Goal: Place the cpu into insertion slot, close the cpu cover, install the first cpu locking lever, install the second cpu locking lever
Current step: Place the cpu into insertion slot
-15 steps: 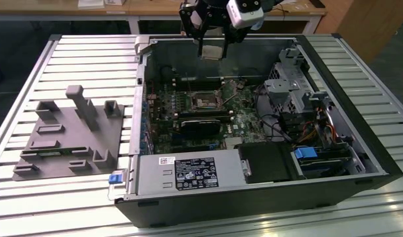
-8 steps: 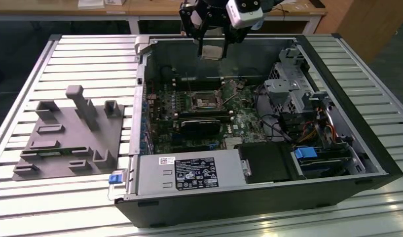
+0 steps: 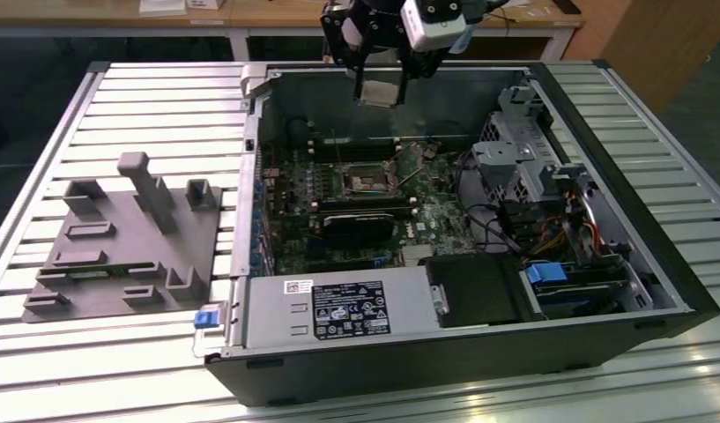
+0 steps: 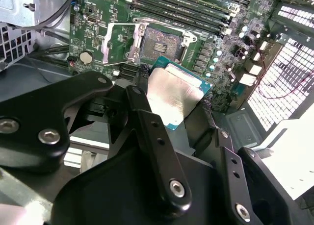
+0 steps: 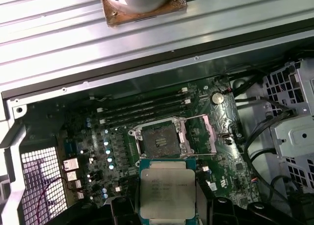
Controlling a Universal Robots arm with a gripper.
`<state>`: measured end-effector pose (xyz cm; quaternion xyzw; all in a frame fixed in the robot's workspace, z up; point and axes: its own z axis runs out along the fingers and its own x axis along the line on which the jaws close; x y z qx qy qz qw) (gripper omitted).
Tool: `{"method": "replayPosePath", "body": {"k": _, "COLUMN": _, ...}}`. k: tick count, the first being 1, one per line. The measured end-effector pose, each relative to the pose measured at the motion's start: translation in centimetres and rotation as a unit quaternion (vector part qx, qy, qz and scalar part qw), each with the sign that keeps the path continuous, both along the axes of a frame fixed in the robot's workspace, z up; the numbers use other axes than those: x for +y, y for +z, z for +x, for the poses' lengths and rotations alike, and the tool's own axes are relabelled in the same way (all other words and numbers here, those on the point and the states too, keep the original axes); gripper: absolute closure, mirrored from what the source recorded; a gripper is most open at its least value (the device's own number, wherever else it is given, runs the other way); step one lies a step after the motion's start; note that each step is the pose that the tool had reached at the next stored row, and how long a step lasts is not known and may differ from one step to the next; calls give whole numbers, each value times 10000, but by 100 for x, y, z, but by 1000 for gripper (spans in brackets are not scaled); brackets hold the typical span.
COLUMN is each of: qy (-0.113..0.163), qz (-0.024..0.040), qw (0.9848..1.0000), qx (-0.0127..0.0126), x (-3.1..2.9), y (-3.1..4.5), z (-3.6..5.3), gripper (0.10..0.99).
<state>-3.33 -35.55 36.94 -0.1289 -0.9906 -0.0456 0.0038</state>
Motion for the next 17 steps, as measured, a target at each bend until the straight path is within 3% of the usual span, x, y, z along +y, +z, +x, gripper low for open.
{"method": "replayPosePath", "body": {"k": 17, "qy": -203, "qz": 0, "qw": 9998, "qx": 0, "x": 0, "y": 0, "z": 0, "gripper": 545}}
